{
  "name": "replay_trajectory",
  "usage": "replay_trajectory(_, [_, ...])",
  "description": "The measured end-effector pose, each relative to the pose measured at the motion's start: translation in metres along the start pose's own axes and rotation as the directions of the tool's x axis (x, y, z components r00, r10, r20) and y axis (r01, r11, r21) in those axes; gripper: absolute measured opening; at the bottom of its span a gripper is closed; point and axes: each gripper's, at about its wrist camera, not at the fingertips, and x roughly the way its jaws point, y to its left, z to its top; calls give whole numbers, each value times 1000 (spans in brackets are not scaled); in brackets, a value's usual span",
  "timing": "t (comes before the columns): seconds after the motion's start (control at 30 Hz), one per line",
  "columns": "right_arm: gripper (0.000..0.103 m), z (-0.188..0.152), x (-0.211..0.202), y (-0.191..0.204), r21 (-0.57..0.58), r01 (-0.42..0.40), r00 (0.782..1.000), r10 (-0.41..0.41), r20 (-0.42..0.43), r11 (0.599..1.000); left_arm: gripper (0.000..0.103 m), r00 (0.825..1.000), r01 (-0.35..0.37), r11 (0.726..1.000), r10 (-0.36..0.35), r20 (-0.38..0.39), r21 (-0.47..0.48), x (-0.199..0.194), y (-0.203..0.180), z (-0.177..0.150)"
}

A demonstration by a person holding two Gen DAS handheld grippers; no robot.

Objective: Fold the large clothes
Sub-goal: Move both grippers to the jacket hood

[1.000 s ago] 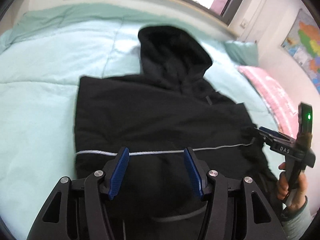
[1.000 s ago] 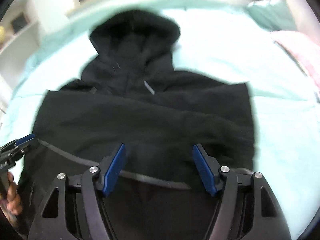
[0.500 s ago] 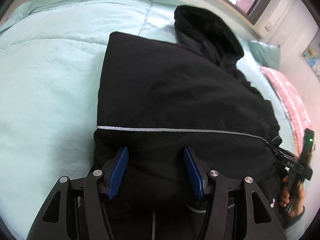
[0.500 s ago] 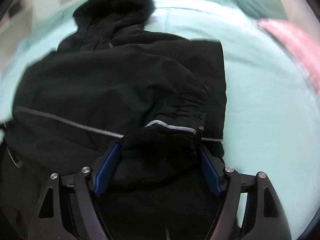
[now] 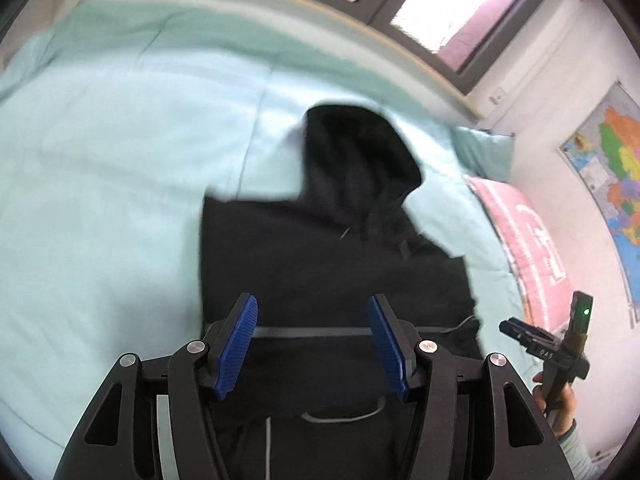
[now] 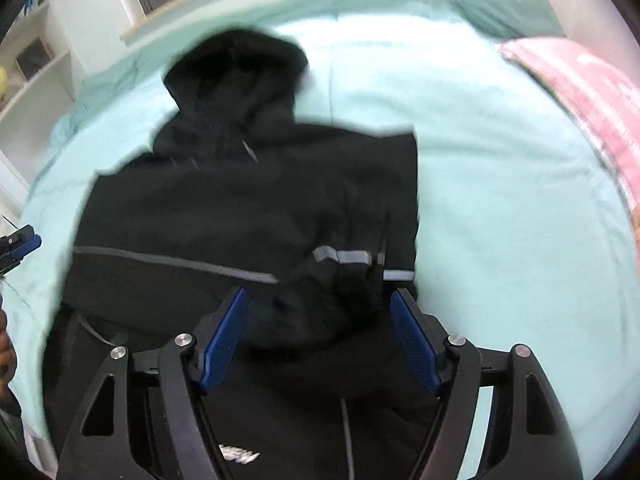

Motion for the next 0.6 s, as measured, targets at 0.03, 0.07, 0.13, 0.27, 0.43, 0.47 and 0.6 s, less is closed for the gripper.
replay_trajectory(0.03, [78, 9, -10, 2, 3, -5, 1000, 5, 8, 1000, 59, 1000, 6, 1000, -6, -1, 10, -6, -8, 11])
replay_trajectory(0.07, [78, 22, -26, 5, 6, -13, 1000, 13, 19, 1000, 59, 1000, 13, 1000, -12, -3, 22, -13, -16, 25])
replay_trajectory(0.13, [78, 48, -49, 11, 7, -19, 999, 18, 37, 1000, 60, 1000, 10, 998, -10, -2, 56, -25, -36, 53])
replay_trajectory(0.27, [77, 108, -84, 25, -15, -27, 995, 29, 96, 1000, 60, 999, 2, 994, -6, 39, 113, -37, -72, 99])
replay_trajectory(0.43, [77, 167, -85, 36, -17, -54, 990, 55, 133, 998, 64, 999, -29, 983, 21, 47, 179, -9, -98, 147])
replay_trajectory(0.47, [77, 178, -80, 36, -10, -60, 989, 60, 136, 998, 64, 999, -41, 981, 34, 37, 190, 2, -99, 154])
replay_trajectory(0.6, [77, 212, -32, 32, 24, -63, 993, 61, 97, 998, 64, 994, -96, 973, 106, -39, 211, 77, -92, 182])
